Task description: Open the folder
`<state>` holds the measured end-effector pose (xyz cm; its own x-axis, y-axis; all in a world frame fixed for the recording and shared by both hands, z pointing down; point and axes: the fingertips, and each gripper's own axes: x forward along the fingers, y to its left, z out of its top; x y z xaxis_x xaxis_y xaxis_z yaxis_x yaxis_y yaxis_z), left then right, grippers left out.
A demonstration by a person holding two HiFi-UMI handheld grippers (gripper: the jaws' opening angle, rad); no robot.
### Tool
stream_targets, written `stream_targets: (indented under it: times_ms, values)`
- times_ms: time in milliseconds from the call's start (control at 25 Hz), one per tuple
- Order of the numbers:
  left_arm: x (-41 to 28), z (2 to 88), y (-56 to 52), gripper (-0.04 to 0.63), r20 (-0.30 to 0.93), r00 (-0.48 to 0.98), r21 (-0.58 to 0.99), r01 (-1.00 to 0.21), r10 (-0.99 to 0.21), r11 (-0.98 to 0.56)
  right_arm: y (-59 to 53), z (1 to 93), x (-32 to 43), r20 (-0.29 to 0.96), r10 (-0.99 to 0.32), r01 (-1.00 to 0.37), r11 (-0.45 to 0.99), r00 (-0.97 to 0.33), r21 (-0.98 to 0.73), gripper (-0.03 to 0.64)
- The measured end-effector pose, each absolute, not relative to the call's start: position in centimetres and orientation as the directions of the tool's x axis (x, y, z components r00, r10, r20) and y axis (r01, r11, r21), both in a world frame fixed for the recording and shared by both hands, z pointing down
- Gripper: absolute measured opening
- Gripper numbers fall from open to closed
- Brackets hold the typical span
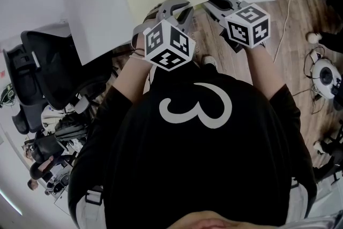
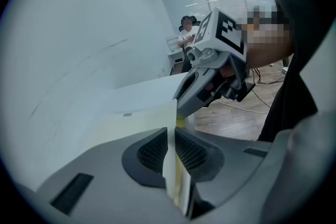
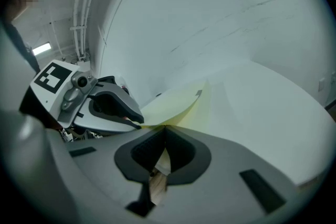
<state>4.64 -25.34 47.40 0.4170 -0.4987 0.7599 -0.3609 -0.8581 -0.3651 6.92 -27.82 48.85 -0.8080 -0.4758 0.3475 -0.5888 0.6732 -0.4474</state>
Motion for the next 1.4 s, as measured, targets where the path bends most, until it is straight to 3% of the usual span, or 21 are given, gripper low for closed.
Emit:
stream_targets:
  times_ms: [1400]
  values:
    - [3.6, 45.7, -25.9, 0.029, 0.729, 0.383, -0.442, -0.37, -0.568, -0.817, -28.0, 49.7, 6.3, 0.483, -0.456, -0.637, 0.699, -0.747, -0.324, 0.021]
